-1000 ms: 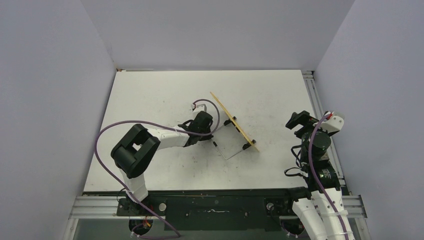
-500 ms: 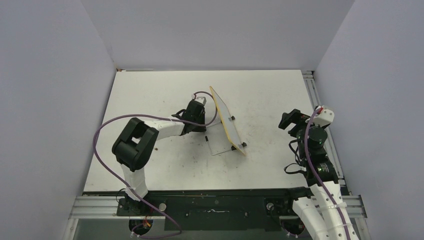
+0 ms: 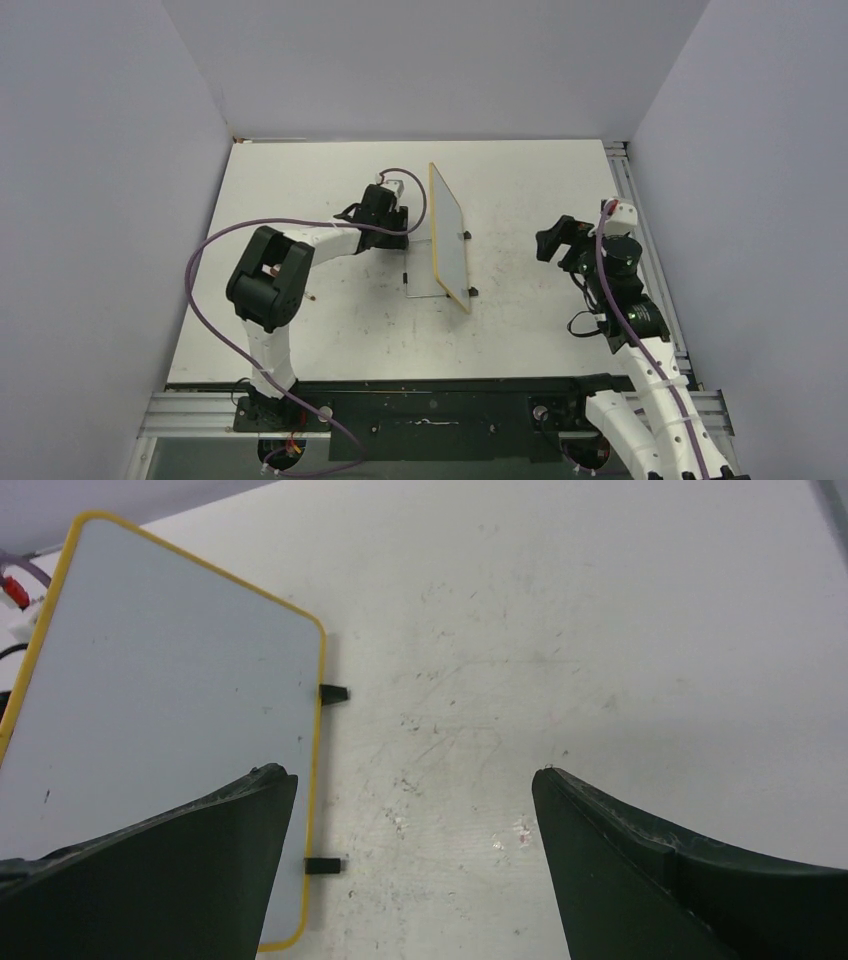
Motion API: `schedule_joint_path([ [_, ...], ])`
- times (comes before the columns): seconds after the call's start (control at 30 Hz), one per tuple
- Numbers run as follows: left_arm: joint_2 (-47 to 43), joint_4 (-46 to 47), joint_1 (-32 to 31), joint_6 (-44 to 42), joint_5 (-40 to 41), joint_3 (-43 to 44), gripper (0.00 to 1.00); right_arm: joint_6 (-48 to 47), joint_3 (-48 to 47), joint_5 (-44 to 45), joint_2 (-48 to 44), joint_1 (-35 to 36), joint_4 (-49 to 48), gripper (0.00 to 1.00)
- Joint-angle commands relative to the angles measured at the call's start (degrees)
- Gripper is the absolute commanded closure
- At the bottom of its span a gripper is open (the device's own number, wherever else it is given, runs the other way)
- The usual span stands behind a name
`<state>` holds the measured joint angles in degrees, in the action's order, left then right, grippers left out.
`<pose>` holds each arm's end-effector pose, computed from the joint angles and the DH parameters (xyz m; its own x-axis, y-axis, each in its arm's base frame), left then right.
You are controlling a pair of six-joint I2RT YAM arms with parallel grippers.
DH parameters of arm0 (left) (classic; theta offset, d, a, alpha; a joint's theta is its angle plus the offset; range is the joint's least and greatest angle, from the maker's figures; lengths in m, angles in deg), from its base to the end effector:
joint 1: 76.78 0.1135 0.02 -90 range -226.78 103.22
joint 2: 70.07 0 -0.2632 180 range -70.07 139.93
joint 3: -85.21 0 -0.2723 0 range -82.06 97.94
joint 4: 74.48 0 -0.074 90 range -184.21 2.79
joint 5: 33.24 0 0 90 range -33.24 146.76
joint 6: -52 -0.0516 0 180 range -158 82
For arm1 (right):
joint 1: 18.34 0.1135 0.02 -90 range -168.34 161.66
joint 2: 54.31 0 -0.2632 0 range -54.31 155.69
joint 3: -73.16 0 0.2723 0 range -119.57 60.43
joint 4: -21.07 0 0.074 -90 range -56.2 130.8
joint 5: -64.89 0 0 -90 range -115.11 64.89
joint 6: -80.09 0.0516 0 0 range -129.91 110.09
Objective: Write a sentence on the whiteboard
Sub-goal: Move the whiteboard stand to the center of the board.
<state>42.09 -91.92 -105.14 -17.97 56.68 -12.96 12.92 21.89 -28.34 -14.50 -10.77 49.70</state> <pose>0.3860 -0.2085 0.1268 -0.7752 0.0292 -0.6311 0.2239 0.9468 -0.2312 0.2024 0.0298 0.2991 -0.3414 0.3454 -0.8741 -0.0569 0.9207 0.3860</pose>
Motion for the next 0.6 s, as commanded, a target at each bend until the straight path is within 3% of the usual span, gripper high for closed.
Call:
schedule_joint_path([
  [0.0, -7.1, 0.6, 2.3, 1.2, 2.0, -2.1, 0.52, 1.6, 1.3, -11.7, 2.9, 0.2, -1.1, 0.07],
  [0.1, -10.6, -1.0, 2.9, 2.6, 2.6, -2.7, 0.48, 5.0, 5.3, -18.7, 4.9, 0.2, -4.7, 0.00],
  [0.27, -18.5, -5.4, 4.2, 7.8, 3.4, -4.7, 0.42, 12.3, 12.6, -25.8, 9.0, 1.4, -14.5, 0.14],
  [0.4, -27.8, -9.9, 4.7, 9.2, 2.1, -5.8, 0.20, 14.4, 13.6, -24.4, 14.1, 5.9, -20.6, 0.23],
  [0.57, -37.9, -20.2, 6.0, 7.1, -2.7, -3.5, 0.12, 15.0, 12.1, -20.9, 24.0, 11.0, -26.4, 0.39],
])
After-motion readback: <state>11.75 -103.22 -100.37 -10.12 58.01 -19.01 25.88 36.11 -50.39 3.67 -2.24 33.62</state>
